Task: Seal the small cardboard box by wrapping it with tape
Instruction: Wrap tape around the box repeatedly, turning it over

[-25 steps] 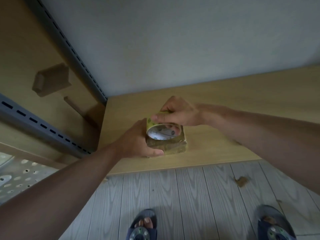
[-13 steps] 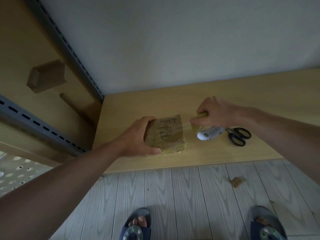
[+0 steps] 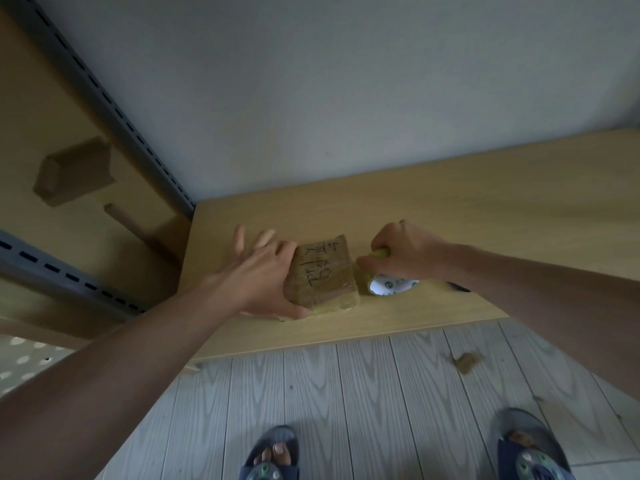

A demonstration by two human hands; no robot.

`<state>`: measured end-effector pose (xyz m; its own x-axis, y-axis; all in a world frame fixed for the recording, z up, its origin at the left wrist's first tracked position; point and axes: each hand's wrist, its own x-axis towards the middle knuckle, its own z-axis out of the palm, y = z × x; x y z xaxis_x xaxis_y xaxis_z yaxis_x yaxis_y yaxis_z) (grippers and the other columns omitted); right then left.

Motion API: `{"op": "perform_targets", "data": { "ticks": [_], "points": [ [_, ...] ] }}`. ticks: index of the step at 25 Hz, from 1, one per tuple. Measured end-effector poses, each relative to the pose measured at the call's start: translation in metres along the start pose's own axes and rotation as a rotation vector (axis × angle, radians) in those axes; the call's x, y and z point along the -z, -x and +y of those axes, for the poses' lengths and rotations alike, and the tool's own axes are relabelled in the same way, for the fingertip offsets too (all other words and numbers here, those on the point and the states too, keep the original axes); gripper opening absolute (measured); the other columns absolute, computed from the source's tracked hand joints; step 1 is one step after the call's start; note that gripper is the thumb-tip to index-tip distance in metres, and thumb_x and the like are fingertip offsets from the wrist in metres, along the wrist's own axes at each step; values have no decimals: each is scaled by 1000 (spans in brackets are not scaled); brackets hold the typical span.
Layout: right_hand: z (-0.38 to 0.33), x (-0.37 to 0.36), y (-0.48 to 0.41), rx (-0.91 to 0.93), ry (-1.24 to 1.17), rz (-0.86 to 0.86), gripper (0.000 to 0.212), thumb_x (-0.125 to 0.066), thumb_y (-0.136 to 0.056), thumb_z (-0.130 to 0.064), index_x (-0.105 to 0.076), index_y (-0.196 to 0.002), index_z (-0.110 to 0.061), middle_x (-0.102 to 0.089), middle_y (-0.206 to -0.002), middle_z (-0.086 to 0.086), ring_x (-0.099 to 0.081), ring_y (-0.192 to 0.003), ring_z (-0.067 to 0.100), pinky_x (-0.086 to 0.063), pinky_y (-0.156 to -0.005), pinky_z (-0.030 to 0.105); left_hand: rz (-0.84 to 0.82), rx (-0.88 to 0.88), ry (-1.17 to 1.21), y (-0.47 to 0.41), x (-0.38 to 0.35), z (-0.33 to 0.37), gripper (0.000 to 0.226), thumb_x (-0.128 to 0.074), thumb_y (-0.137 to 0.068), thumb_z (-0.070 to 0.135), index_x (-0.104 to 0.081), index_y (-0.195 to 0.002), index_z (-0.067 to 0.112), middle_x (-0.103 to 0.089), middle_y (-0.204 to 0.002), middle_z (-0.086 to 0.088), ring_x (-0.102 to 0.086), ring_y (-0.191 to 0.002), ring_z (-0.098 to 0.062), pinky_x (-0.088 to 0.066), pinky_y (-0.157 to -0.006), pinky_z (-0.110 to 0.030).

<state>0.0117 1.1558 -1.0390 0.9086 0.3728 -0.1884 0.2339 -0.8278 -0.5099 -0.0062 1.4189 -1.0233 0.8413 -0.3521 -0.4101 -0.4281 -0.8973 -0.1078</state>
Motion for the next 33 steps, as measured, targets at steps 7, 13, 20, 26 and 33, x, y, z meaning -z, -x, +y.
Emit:
{"op": "perform_targets", "data": {
  "ticks": [7, 13, 20, 26, 33],
  "points": [
    [6, -3, 2, -58, -47, 2, 46, -64, -85, -43, -48, -51, -17, -49, -50, -2, -48, -49, 16, -33, -48, 26, 113, -79, 259, -33, 21, 74, 123, -81, -65, 65, -14, -158, 22, -31, -155, -4, -34, -142, -28, -34, -112, -47],
    [-2, 65, 9, 18, -623, 249, 48, -62, -90, -45, -45, -54, -16, -37, -54, 6, -35, -49, 18, -29, -52, 30, 450, -130, 744, -12, 18, 72, 107, -86, -61, 65, -30, -146, 33, -42, -138, 17, -43, -117, 3, -35, -88, -7],
    [-48, 69, 16, 236, -431, 63, 46, -72, -89, -34, -47, -57, -15, -36, -48, -9, -33, -47, 10, -28, -46, 22, 419, -126, 873, 7, -14, 48, 104, -76, -65, 73, -22, -147, 37, -48, -138, 14, -52, -120, -4, -51, -96, -34],
    [-15, 81, 11, 247, 51, 179, 48, -69, -87, -41, -45, -51, -18, -39, -47, -7, -36, -44, 12, -33, -49, 28, 460, -131, 902, 9, -27, 39, 101, -71, -64, 80, -21, -144, 46, -45, -138, 12, -55, -119, -15, -52, -97, -45],
    [14, 19, 16, 53, 37, 170, 48, -62, -92, -49, -51, -55, -20, -51, -52, -4, -46, -49, 10, -37, -51, 26, 432, -158, 827, 11, -30, 34, 102, -72, -71, 71, -20, -151, 35, -45, -143, 5, -51, -125, -11, -47, -104, -37]
  ]
}}
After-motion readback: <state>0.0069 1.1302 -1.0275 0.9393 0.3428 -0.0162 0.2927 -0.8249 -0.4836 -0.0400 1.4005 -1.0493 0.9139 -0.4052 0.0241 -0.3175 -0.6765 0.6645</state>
